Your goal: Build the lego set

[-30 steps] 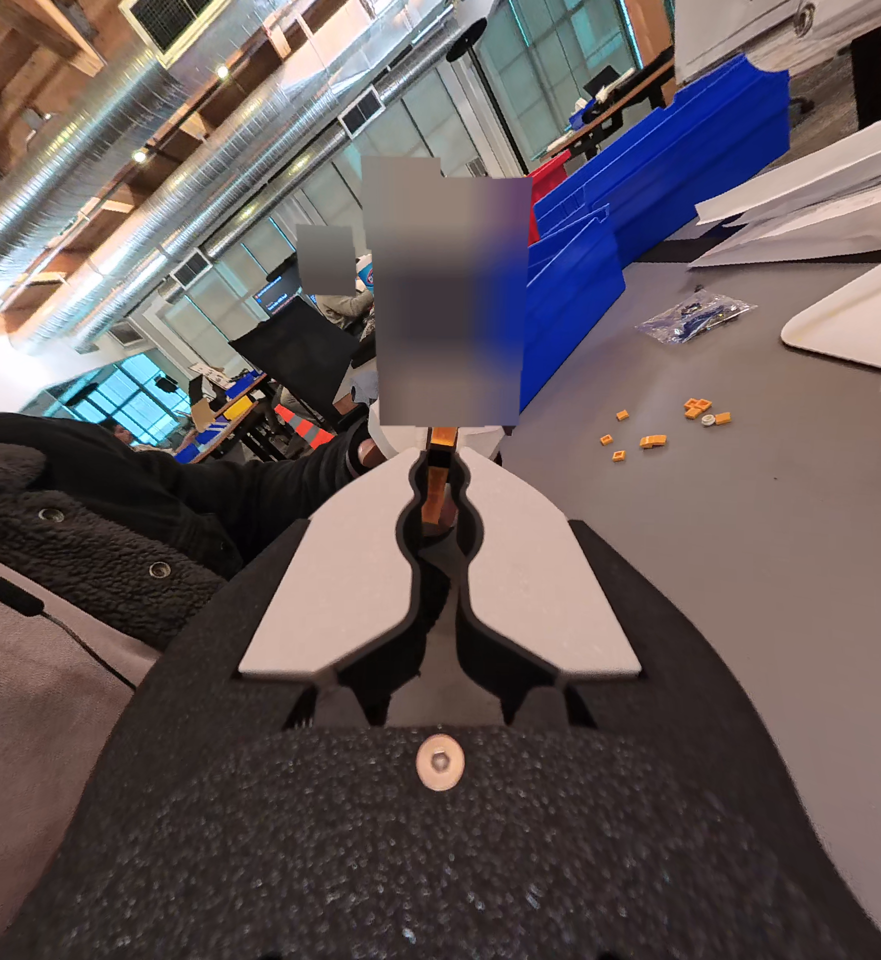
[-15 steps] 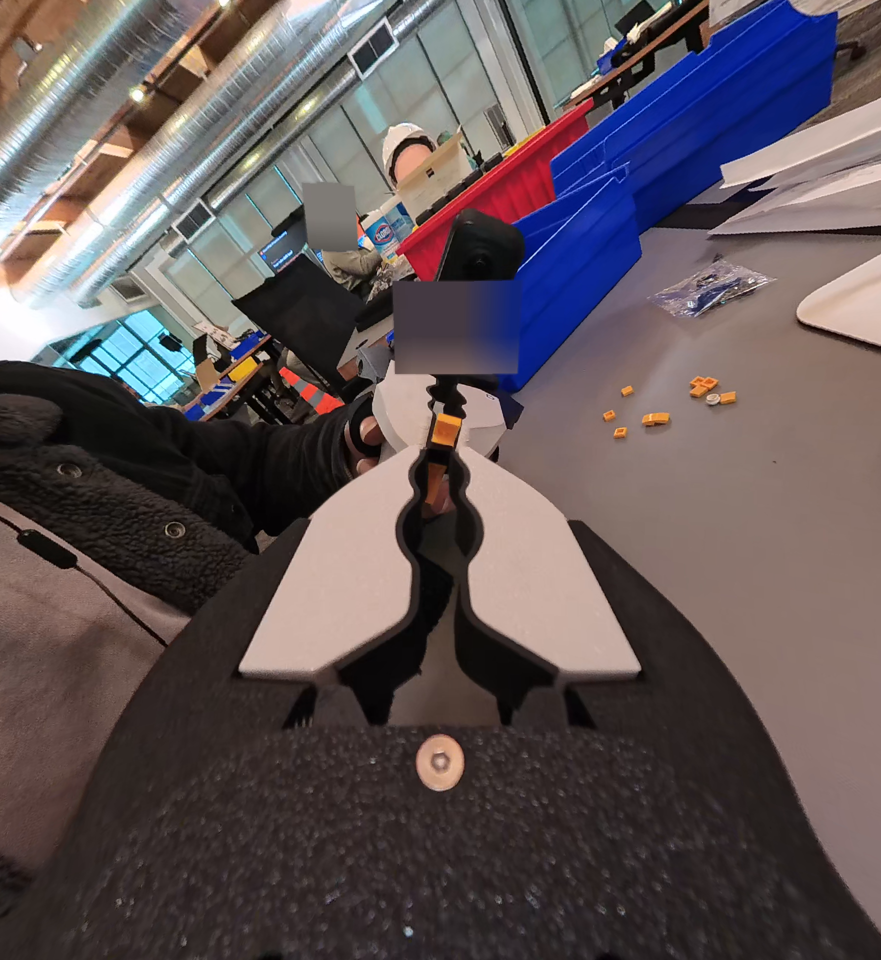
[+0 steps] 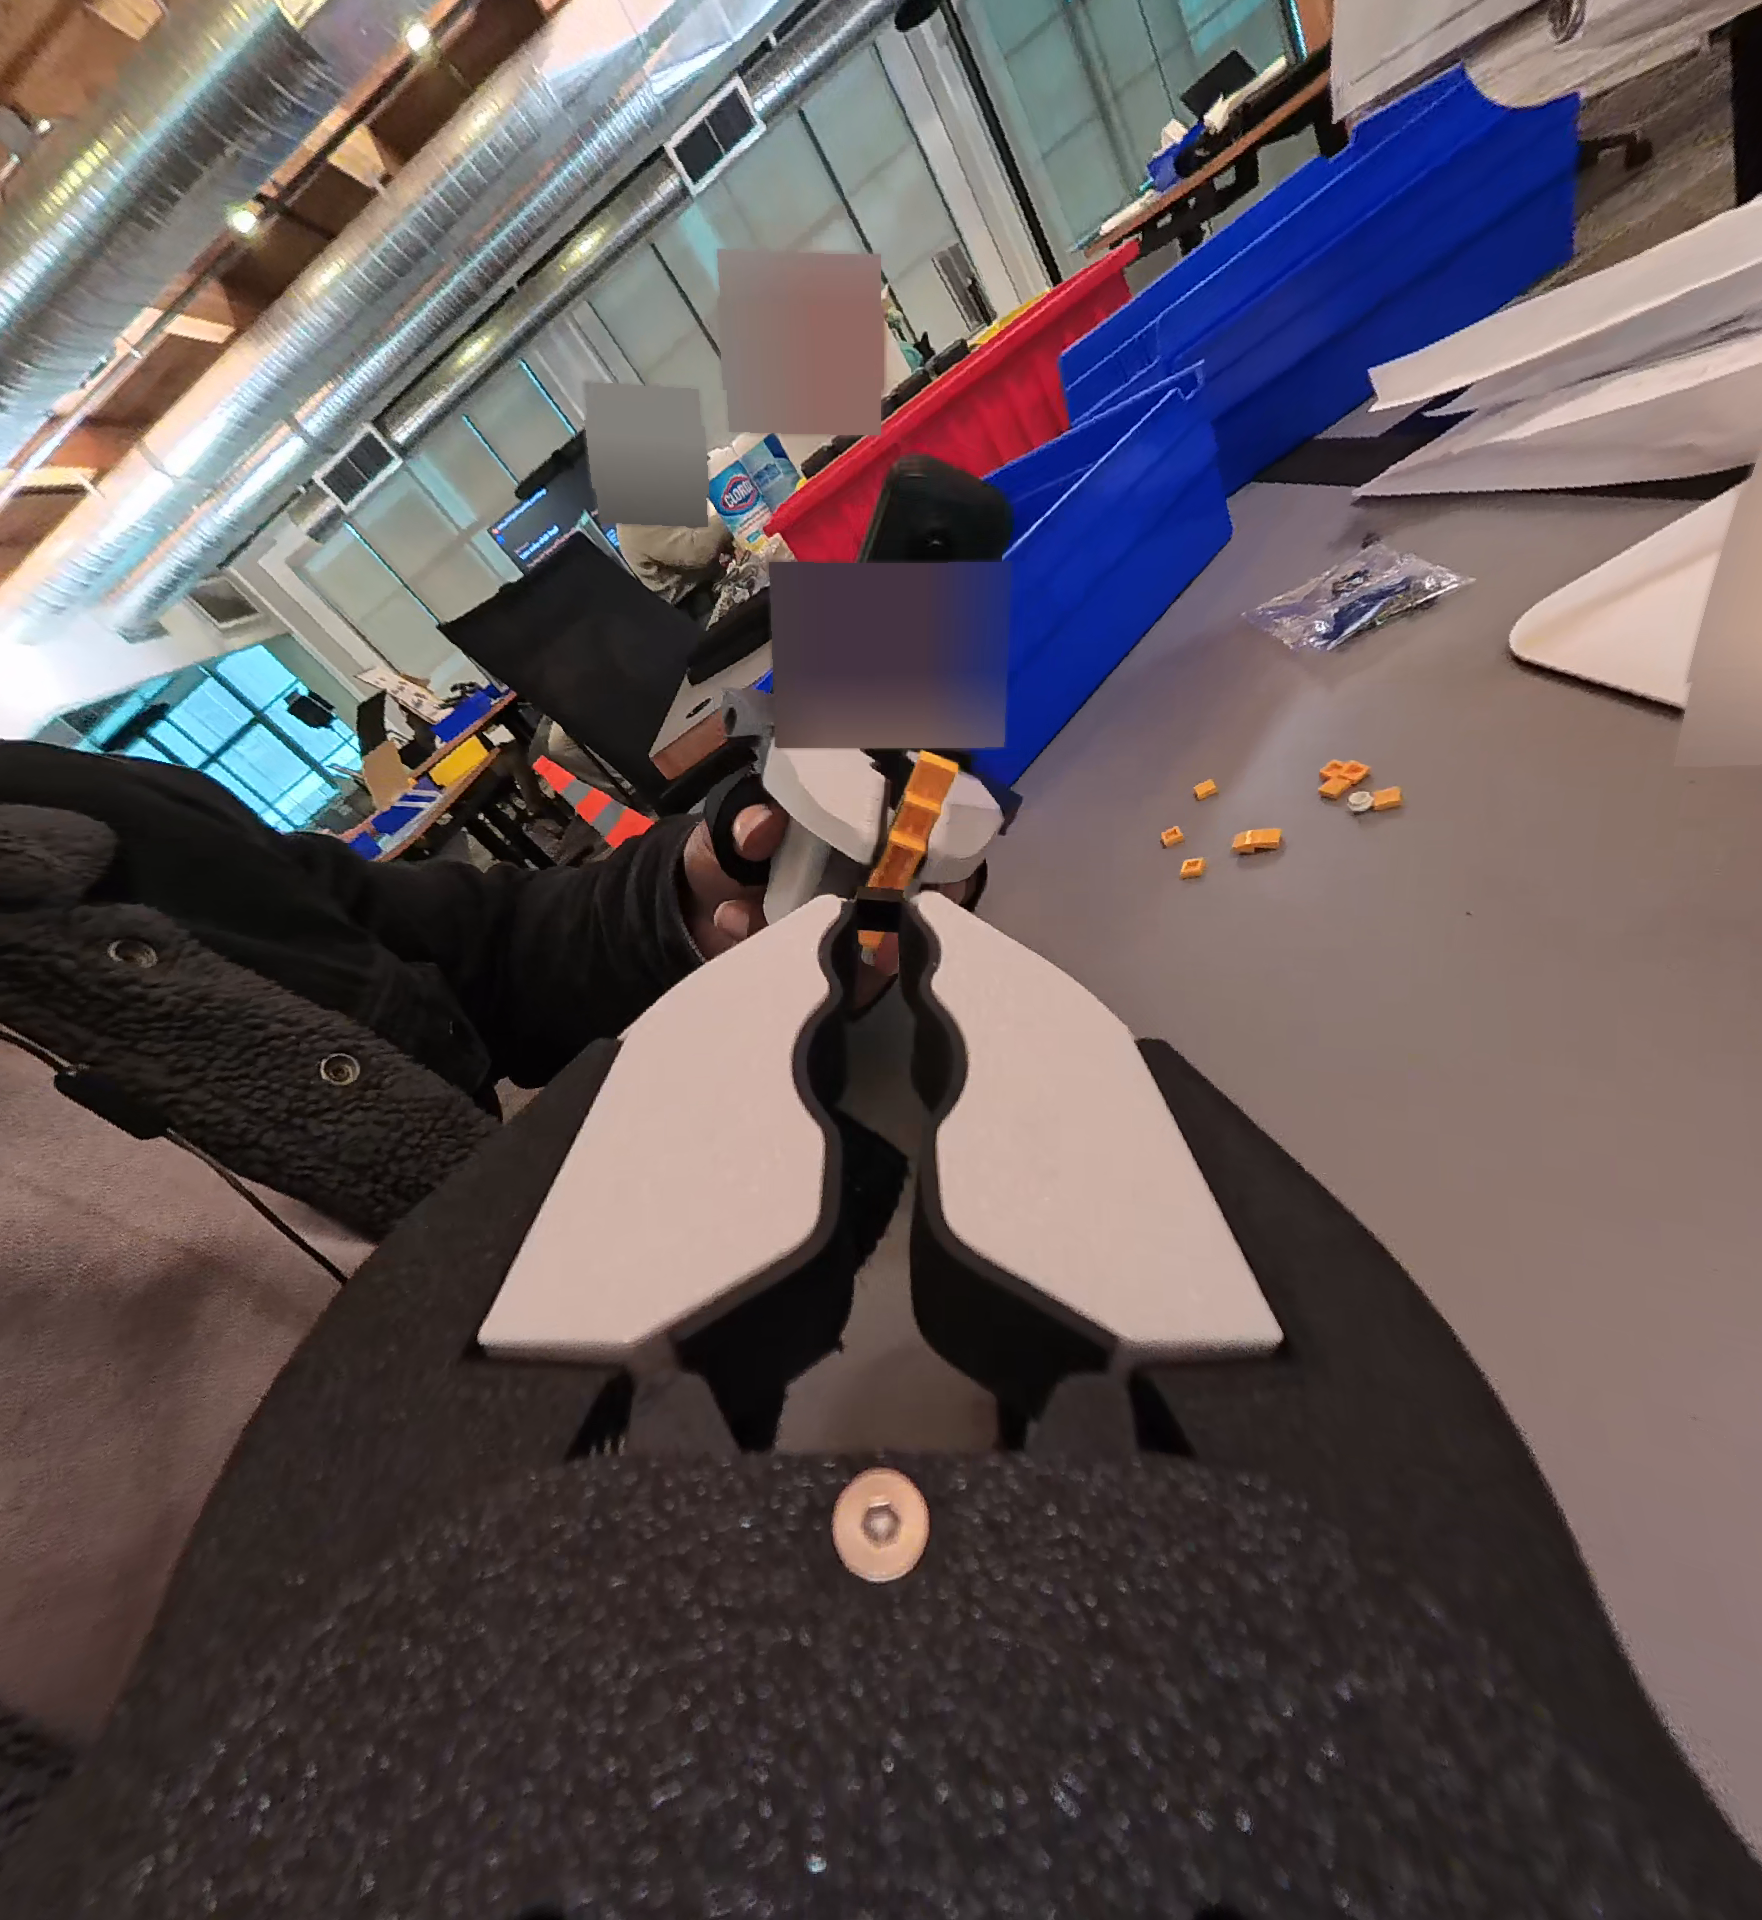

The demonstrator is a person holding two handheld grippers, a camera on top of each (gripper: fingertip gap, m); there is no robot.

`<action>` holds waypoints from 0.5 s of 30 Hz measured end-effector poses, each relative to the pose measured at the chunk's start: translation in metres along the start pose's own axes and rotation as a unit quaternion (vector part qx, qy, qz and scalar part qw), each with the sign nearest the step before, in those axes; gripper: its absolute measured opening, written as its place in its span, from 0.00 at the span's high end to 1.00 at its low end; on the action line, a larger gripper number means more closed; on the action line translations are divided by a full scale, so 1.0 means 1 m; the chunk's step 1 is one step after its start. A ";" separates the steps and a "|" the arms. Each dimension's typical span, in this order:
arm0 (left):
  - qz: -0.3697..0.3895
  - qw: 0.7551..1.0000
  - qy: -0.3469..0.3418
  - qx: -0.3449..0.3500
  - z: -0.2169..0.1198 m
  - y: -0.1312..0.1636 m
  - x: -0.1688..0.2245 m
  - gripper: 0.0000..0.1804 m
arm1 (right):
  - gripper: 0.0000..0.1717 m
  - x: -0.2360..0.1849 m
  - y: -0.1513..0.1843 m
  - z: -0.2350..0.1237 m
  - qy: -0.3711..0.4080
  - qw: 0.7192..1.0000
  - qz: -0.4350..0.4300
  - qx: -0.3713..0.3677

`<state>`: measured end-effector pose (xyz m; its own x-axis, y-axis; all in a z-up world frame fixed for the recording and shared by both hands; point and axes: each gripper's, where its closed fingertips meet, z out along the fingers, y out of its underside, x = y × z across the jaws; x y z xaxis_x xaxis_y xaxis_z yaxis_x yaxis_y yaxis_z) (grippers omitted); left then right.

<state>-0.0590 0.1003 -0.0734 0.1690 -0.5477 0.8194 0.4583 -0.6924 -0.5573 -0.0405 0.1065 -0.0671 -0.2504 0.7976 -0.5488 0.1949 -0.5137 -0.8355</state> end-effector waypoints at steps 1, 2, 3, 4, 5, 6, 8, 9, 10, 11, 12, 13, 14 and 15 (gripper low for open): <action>-0.007 1.000 0.001 0.002 0.000 0.000 -0.001 0.95 | 0.96 0.000 0.000 0.000 0.000 1.000 0.001 -0.001; -0.013 1.000 0.003 0.003 0.000 0.000 -0.002 0.95 | 0.96 0.000 0.001 0.000 0.000 1.000 0.001 -0.001; -0.018 1.000 0.005 0.004 0.000 0.001 -0.003 0.95 | 0.96 0.001 0.001 0.000 0.000 1.000 0.003 -0.003; -0.022 1.000 0.006 0.003 0.000 0.001 -0.003 0.95 | 0.96 0.001 0.002 0.001 0.000 1.000 0.005 -0.004; -0.024 1.000 0.007 0.003 0.001 0.002 -0.003 0.95 | 0.96 0.002 0.003 0.001 0.000 1.000 0.007 -0.006; -0.026 1.000 0.008 0.001 0.001 0.003 -0.004 0.95 | 0.96 0.003 0.004 0.001 0.000 1.000 0.009 -0.007; -0.029 1.000 0.007 -0.003 0.002 0.005 -0.005 0.95 | 0.96 0.003 0.006 0.001 -0.001 1.000 0.011 -0.010; -0.033 0.999 0.007 -0.005 0.003 0.007 -0.006 0.95 | 0.96 0.004 0.007 0.001 -0.001 1.000 0.013 -0.012; -0.035 0.999 0.007 -0.008 0.003 0.008 -0.006 0.95 | 0.96 0.004 0.007 0.002 -0.001 1.000 0.015 -0.014; -0.038 0.999 0.007 -0.009 0.004 0.009 -0.007 0.95 | 0.96 0.004 0.008 0.002 -0.002 1.000 0.017 -0.015; -0.039 0.999 0.006 -0.011 0.004 0.011 -0.008 0.95 | 0.96 0.004 0.009 0.002 -0.002 1.000 0.018 -0.015; -0.042 0.999 0.006 -0.012 0.005 0.011 -0.008 0.95 | 0.96 0.004 0.009 0.002 -0.002 1.000 0.018 -0.016; -0.043 0.999 0.006 -0.014 0.005 0.012 -0.009 0.96 | 0.96 0.005 0.009 0.002 -0.001 1.000 0.017 -0.015; -0.042 0.999 0.005 -0.015 0.005 0.013 -0.010 0.95 | 0.96 0.005 0.007 0.001 0.001 1.000 0.016 -0.013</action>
<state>-0.0505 0.0991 -0.0879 0.1224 -0.4907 0.8627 0.4440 -0.7503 -0.4897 -0.0411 0.1065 -0.0762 -0.2418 0.7810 -0.5758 0.2283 -0.5310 -0.8160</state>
